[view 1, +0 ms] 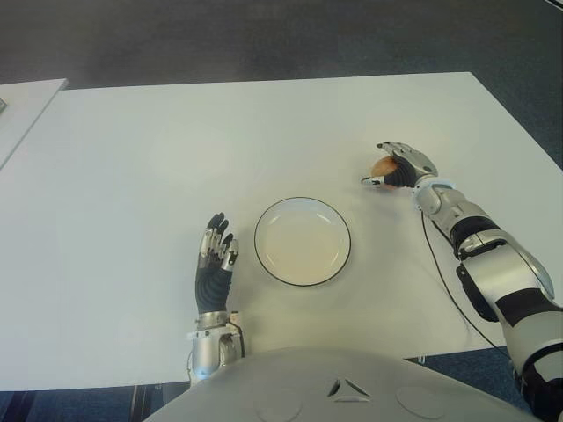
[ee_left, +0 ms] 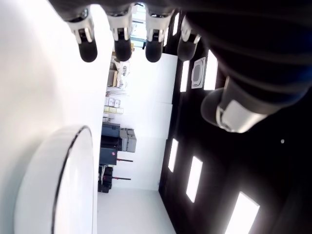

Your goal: Put the apples into the plate.

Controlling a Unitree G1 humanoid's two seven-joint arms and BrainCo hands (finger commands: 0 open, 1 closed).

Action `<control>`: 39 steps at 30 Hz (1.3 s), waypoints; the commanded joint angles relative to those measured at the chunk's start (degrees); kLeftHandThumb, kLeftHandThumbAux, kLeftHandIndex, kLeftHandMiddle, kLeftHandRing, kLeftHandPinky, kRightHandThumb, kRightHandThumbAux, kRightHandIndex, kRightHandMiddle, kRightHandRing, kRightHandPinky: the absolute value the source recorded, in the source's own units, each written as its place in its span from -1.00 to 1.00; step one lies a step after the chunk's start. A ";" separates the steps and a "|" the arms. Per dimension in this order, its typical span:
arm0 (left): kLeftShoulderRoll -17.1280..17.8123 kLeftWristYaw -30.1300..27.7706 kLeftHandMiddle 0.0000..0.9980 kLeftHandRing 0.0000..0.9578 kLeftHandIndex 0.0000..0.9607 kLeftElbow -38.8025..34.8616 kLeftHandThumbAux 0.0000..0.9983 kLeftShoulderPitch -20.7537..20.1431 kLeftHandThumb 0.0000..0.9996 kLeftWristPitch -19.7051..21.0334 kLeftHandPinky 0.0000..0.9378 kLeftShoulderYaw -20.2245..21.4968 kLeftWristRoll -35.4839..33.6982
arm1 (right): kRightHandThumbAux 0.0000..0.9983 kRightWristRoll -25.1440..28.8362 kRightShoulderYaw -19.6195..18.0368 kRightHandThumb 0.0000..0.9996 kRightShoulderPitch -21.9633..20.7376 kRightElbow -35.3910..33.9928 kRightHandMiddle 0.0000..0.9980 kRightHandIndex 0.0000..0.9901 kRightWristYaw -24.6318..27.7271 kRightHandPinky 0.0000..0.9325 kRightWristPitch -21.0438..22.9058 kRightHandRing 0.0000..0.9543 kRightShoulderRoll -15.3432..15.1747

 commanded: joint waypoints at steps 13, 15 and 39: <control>-2.15 2.36 -1.00 -1.00 -1.00 -4.05 0.00 3.21 -0.69 3.51 -1.00 -1.74 1.25 | 0.34 -6.38 7.57 0.40 4.30 2.95 0.15 -0.16 -0.76 0.32 3.49 0.21 0.95; -2.01 2.31 -1.00 -1.00 -1.00 -4.18 0.00 3.21 -0.68 3.76 -1.00 -2.02 0.67 | 0.36 -6.84 8.17 0.42 4.65 3.52 0.23 -0.14 -1.35 0.37 4.23 0.27 0.58; -2.17 3.35 -1.00 -1.00 -1.00 -4.49 -0.02 3.20 -0.66 3.46 -1.00 -3.56 1.64 | 0.41 -3.99 6.11 0.47 4.73 3.98 0.61 -0.11 -1.65 0.70 12.93 0.69 2.47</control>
